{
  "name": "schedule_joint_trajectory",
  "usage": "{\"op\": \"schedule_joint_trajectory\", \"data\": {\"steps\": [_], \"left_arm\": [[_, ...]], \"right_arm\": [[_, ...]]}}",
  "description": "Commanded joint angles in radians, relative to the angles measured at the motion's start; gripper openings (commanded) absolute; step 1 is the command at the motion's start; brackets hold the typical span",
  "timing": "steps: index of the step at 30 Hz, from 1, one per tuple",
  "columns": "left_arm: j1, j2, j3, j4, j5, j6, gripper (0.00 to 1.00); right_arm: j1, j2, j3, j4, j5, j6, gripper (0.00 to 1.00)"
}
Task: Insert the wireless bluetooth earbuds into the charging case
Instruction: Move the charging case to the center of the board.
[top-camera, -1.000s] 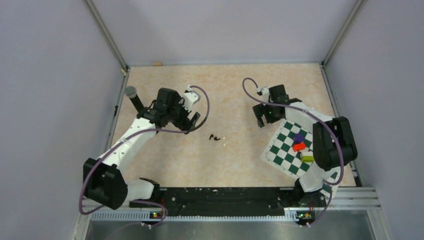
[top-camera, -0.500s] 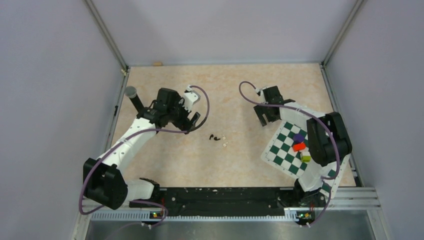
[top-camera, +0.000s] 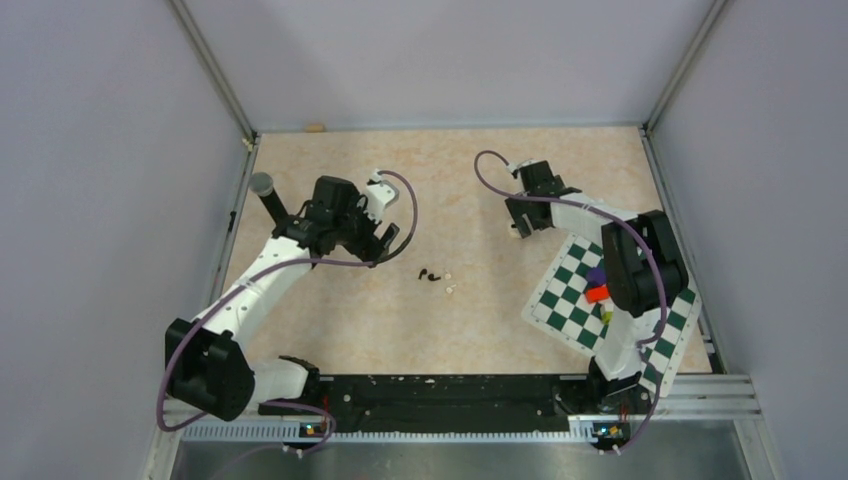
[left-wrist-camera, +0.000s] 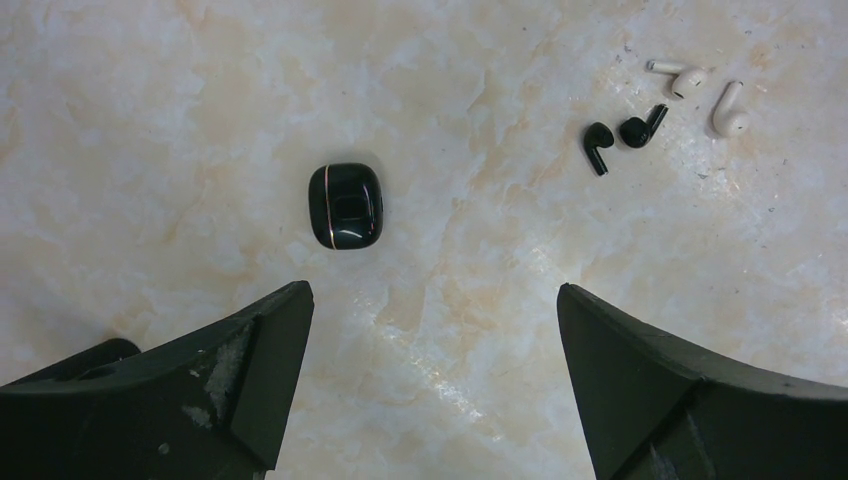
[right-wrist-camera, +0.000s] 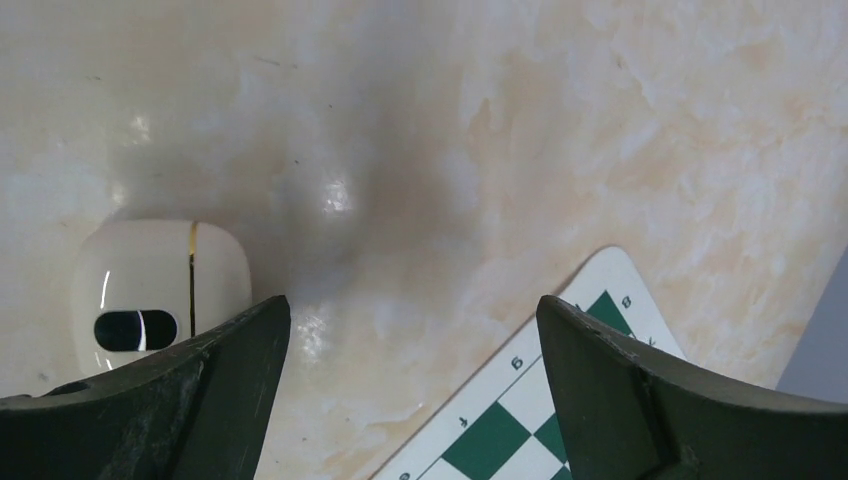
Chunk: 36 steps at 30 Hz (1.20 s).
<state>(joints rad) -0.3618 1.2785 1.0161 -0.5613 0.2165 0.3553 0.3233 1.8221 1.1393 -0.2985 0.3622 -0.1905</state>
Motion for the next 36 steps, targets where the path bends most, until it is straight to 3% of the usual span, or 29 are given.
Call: {"op": "schedule_joint_trajectory", "data": {"steps": [1,5,9,17,21,25,36], "left_arm": [[0.0,-0.048,-0.012,0.035,-0.028,-0.013,0.97],[0.0,-0.055,-0.016,0.042,-0.013,-0.013,0.97],[0.0,-0.052,-0.012,0.043,0.016,-0.019,0.97],[-0.001,-0.056,-0.014,0.041,-0.009,-0.017,0.97],[-0.001,-0.053,-0.013,0.041,-0.013,-0.015,0.97],[0.0,-0.048,-0.013,0.041,-0.014,-0.015,0.97],[-0.001,-0.068,-0.016,0.045,-0.025,-0.013,0.96]], "right_arm": [[0.005,0.03,0.1,-0.053,-0.076,-0.028,0.92],[-0.029,-0.037,0.155,-0.19,-0.298,-0.026,0.91],[-0.045,-0.073,0.158,-0.219,-0.435,-0.018,0.91],[-0.075,0.105,0.346,-0.334,-0.67,0.041,0.84],[-0.091,0.182,0.391,-0.359,-0.728,0.07,0.81],[-0.097,0.208,0.379,-0.345,-0.685,0.122,0.81],[-0.1,0.204,0.314,-0.34,-0.695,0.183,0.76]]}}
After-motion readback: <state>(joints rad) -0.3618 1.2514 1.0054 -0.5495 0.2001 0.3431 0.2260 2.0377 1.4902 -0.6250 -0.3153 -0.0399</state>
